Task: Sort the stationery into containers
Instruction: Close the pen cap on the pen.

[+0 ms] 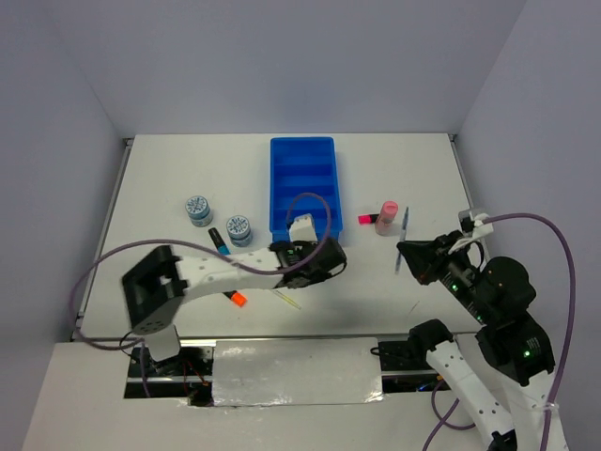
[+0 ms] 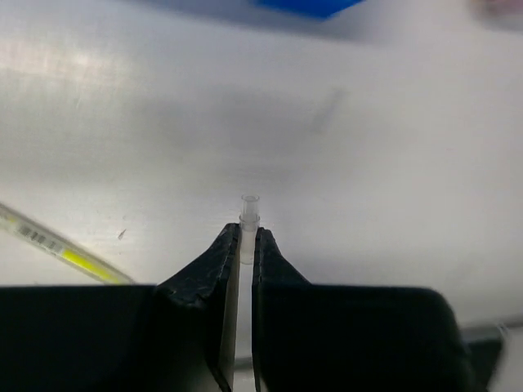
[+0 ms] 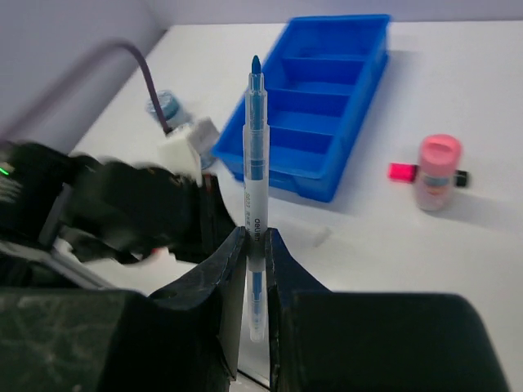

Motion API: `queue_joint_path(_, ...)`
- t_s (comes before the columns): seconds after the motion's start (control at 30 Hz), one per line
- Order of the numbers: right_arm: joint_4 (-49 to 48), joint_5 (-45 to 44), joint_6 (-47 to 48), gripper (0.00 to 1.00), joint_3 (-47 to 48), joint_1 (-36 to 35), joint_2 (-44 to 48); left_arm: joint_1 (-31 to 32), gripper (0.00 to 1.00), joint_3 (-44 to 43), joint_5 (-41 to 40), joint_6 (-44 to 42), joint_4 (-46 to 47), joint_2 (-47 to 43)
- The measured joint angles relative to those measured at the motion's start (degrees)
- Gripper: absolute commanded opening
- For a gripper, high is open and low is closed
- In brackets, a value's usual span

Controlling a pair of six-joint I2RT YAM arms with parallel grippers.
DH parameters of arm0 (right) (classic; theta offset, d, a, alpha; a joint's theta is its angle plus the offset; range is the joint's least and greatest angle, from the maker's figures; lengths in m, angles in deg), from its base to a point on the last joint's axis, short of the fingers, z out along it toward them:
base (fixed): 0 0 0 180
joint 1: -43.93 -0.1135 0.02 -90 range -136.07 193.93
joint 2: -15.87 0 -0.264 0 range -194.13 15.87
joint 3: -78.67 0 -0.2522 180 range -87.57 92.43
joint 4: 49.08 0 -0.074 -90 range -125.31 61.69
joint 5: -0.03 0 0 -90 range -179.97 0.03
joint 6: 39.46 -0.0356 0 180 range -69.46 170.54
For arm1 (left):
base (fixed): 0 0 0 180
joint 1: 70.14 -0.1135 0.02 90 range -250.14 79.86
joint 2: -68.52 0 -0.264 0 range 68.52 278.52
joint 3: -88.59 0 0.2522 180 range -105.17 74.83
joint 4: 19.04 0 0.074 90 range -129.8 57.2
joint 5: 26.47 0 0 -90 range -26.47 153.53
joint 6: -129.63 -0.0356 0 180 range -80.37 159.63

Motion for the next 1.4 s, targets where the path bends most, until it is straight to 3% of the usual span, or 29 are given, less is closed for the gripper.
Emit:
queue_joint_path(0.1,-6.47,6.49,-3.32,0.0,-5.97,0.0,2.27,-0.74,0.0,6.25,-0.42,-12.55,10.54,-14.32)
queue_joint_path(0.23,-16.63,13.42,-9.7,0.0,-18.32,-0.02,4.52,-4.0,0.0,17.22,5.18,-29.42,30.18,-36.94)
queue_joint_path(0.4,-29.77,20.63,-18.45,0.0,-30.27,-0.24,5.33,-7.63,0.0,20.13,14.53,-42.77,42.07,-50.14)
queue_joint_path(0.6,-44.87,26.64,-25.22,0.0,-31.5,-4.74,2.12,-8.13,0.0,20.48,26.84,-49.92,48.98,-52.59)
queue_joint_path(0.8,-47.34,20.57,-22.93,0.0,-25.66,-23.04,-4.79,-8.24,0.0,21.77,33.22,-51.3,54.62,-51.56)
queue_joint_path(0.97,-49.05,13.44,-19.15,0.0,-24.15,-29.49,-6.43,-8.24,0.0,21.77,33.11,-50.36,56.37,-49.4)
queue_joint_path(1.4,-50.82,6.86,-14.05,0.0,-23.89,-34.36,-10.34,-8.59,0.0,21.77,29.97,-43.39,57.22,-47.8)
